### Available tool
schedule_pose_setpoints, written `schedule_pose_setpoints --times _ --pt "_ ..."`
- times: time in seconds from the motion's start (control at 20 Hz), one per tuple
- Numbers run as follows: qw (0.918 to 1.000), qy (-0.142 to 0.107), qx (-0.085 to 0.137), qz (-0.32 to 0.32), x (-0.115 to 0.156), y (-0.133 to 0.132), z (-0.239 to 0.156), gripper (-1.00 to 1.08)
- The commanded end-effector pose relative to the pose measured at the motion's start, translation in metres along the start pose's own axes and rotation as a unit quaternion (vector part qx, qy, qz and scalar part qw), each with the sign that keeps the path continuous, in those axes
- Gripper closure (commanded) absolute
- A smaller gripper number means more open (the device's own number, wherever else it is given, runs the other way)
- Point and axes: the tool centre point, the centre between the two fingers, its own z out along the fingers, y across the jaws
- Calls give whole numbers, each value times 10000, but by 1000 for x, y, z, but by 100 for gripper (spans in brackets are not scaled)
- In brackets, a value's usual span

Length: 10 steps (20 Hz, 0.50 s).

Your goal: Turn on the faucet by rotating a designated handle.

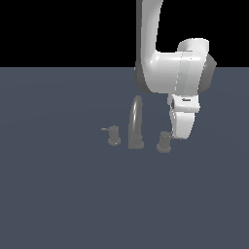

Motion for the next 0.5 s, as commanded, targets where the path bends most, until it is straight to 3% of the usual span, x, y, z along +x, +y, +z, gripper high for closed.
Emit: schedule_pose_setpoints --times 0.0,0.45 --pt "10000 1 1 5 5 8 0 108" --pt "10000 5 45 -28 7 22 0 108"
